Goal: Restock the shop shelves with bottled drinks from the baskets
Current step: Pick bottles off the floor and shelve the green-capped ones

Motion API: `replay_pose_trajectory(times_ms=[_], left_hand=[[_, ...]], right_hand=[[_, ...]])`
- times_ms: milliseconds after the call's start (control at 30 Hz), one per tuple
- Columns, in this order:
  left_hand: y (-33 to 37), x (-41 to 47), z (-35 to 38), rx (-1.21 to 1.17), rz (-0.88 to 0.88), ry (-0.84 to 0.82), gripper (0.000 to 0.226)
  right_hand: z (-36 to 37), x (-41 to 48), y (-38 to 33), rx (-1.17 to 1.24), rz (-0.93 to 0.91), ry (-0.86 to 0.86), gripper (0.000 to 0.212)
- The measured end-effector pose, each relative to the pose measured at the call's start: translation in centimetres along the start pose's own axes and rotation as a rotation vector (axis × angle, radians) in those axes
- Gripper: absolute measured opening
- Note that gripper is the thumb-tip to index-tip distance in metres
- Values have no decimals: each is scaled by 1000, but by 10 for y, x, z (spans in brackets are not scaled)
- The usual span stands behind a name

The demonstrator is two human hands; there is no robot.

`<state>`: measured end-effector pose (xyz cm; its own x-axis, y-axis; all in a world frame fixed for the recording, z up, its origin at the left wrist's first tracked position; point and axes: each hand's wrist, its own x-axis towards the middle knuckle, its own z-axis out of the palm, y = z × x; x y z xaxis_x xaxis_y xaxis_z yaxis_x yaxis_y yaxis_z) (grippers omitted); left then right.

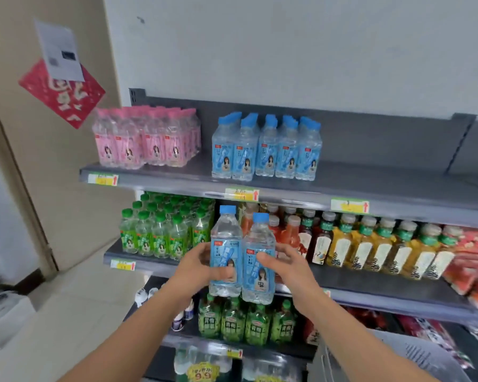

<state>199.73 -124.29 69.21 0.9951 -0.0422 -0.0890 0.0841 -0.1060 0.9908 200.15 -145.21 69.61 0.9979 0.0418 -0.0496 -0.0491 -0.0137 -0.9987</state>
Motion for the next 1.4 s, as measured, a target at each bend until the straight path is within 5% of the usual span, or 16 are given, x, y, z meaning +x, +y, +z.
replay_pose_trajectory(times_ms=[233, 333, 500, 733, 1200, 1400], left_hand=[[66, 17, -2, -31, 101, 19, 54], [88, 34, -6, -33, 156, 15, 51], [119, 70, -19, -44, 225, -12, 45], [143, 122, -40, 12, 280, -27, 46], [155, 161, -29, -13, 269, -40, 51], [154, 164, -22, -14, 279, -52, 50]], right_hand=[[-6, 28, -61, -3, -116, 58, 46], [-6, 45, -87, -18, -160, 79, 71], [-3, 83, -123, -9, -248, 163, 42], [1, 150, -151, -16, -280, 295, 57], [-23, 212, -139, -73, -225, 274, 32], [-22, 218, -132, -114, -233, 251, 39]])
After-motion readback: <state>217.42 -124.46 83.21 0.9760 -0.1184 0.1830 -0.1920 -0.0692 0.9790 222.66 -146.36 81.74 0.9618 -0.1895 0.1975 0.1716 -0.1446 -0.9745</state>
